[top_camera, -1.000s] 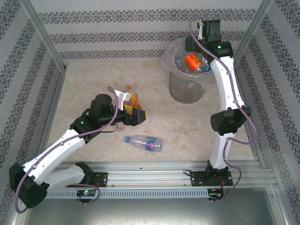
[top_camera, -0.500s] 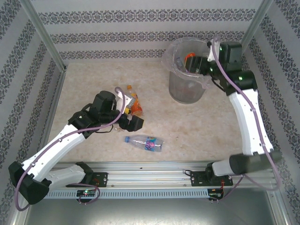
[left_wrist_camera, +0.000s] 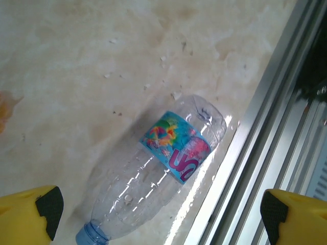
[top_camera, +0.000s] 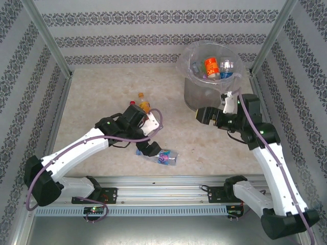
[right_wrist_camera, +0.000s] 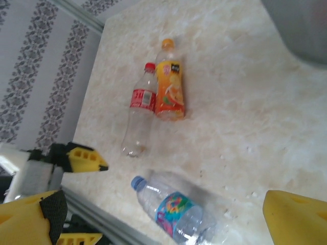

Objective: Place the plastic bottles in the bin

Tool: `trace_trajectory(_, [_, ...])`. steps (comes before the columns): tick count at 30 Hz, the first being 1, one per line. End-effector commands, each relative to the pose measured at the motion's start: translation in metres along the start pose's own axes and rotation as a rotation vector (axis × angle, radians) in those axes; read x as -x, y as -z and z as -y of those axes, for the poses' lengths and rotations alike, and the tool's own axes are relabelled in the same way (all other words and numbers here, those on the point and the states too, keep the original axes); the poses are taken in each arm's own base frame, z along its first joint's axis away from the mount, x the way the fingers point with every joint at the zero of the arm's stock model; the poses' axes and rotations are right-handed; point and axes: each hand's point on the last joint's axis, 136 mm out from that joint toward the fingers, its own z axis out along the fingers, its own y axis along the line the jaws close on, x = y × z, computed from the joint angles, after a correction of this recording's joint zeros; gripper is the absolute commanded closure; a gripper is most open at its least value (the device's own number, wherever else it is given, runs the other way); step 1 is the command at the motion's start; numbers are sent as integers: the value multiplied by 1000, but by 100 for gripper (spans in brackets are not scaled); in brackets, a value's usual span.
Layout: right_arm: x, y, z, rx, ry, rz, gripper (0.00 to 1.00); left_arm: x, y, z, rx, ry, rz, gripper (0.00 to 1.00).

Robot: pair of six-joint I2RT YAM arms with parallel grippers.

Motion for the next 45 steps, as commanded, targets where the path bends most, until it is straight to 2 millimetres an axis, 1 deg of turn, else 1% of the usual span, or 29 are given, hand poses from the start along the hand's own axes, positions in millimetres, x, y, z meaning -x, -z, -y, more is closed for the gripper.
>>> trace_trajectory(1, [-18,2,-10,84,-36,-37,2,-11,-10,5,16,-125,-83,0])
trace_trajectory(3, [-27,3,-7,81,-42,-47,2,-16,-18,7,21,-167,-117,0])
trace_trajectory(6, [-33,4,-2,70,-49,-51,2,-22,-31,9,34,-226,-166,0])
trace_trajectory(11, [-35,5,-1,69,-50,-49,2,-30,-55,19,28,-306,-247,0])
trace_trajectory(17, [-38,7,0,63,-49,-48,2,-39,-80,25,19,-345,-306,0])
trace_trajectory(20, [-38,9,2,51,-50,-43,2,-45,-92,23,31,-364,-336,0])
trace_trajectory(27, [-39,15,4,39,-56,-24,2,-53,-116,10,83,-385,-363,1])
trace_trajectory(31, [-39,16,5,36,-61,-21,2,-61,-125,6,95,-372,-386,4])
trace_trajectory(32, [-38,16,5,36,-59,-19,2,-62,-126,5,98,-366,-386,7])
trace_trajectory(34, [-38,15,6,34,-63,-19,2,-64,-128,5,101,-354,-386,10])
trace_trajectory(37, [-38,12,9,33,-71,-18,2,-66,-130,5,104,-321,-387,13])
trace_trajectory(39, [-39,11,10,36,-83,-18,2,-64,-130,4,110,-271,-371,21])
trace_trajectory(41, [-39,9,11,38,-97,-14,3,-55,-128,6,91,-185,-321,26])
trace_trajectory(42, [-40,8,12,40,-109,-13,3,-48,-125,8,73,-138,-279,29])
trace_trajectory(44, [-39,6,12,53,-131,-7,3,-31,-118,10,57,-65,-196,31])
trace_trajectory(45, [-39,4,12,61,-140,-6,3,-19,-111,11,53,-29,-148,32])
